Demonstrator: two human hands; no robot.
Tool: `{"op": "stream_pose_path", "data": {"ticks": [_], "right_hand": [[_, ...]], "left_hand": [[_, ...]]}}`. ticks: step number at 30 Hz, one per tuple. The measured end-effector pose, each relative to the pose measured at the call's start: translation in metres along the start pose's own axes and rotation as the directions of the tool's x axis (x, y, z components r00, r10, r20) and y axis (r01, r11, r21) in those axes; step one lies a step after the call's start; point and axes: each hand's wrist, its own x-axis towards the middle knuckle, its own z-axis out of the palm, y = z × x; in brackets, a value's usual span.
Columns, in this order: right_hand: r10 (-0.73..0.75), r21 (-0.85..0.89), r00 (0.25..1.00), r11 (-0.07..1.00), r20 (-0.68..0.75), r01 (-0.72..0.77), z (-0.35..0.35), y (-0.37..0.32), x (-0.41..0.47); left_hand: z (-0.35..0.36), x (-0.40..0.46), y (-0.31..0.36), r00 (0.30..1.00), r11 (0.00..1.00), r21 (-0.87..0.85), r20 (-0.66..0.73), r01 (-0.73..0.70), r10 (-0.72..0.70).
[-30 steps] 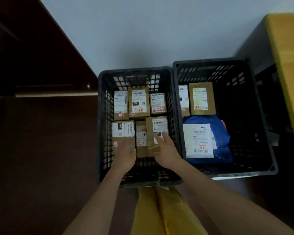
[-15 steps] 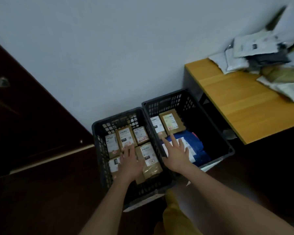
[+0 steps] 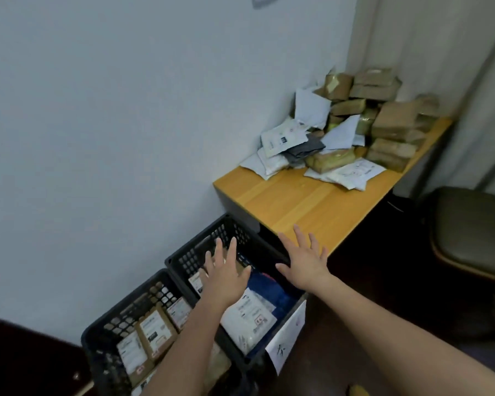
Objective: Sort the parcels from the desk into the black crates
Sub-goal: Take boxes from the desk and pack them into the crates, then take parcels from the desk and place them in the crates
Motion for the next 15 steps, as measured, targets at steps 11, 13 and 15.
{"op": "stream_pose_path", "data": {"ticks": [11,13,15], "right_hand": [[0.138,0.055,0.984,0.990,-0.114,-0.133,-0.124,0.196,0.037],[0.183,0.077,0.974,0.982,-0.134,-0.174,-0.150,0.238,0.044],[0.222,0.091,0.963,0.973,-0.155,-0.210,-0.172,0.274,0.050]], "left_hand": [[0.037,0.090,0.235,0.990,0.984,0.113,0.047,-0.139,0.134],[0.048,0.103,0.278,0.983,0.978,0.111,0.066,-0.178,0.171],[0.055,0.115,0.316,0.975,0.972,0.101,0.078,-0.214,0.207]]}}
